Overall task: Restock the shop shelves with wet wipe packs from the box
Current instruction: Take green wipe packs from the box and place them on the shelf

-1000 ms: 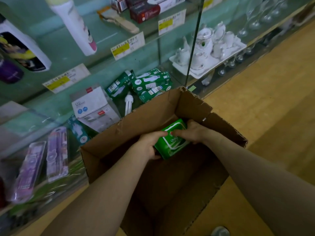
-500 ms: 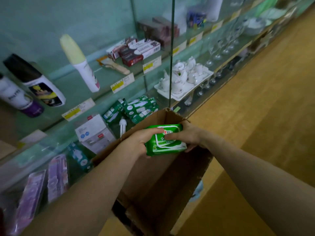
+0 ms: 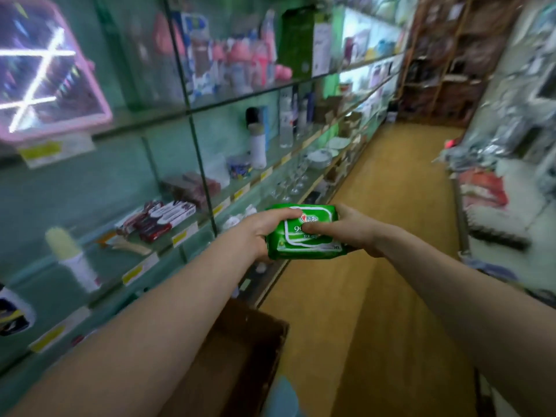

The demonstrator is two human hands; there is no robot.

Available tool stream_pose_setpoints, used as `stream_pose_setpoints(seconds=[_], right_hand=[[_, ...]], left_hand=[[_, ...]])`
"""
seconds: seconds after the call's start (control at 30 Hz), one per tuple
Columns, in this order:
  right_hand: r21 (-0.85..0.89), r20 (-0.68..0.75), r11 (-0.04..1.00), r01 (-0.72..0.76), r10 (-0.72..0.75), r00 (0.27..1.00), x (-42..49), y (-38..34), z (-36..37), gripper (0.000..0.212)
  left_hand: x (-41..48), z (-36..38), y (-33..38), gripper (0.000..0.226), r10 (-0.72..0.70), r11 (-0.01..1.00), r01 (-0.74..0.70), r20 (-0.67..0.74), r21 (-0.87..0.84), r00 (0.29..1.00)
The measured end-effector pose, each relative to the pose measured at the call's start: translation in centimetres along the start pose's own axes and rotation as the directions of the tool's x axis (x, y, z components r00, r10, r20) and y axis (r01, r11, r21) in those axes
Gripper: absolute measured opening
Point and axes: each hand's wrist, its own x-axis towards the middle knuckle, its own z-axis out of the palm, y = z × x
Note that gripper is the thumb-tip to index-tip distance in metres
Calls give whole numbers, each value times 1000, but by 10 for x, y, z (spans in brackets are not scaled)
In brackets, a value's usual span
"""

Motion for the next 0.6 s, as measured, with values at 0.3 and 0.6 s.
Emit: stream_pose_setpoints(seconds=[0.3, 0.6], right_hand=[[20, -340, 991, 135, -120, 933, -67, -14, -178, 55], [-98, -571, 980, 175, -199, 796, -138, 4, -327, 53]], left_hand=[[-2, 165, 108, 18, 154, 965, -203, 270, 167, 951], [-11, 332, 159, 24, 285, 863, -435, 463, 258, 839]])
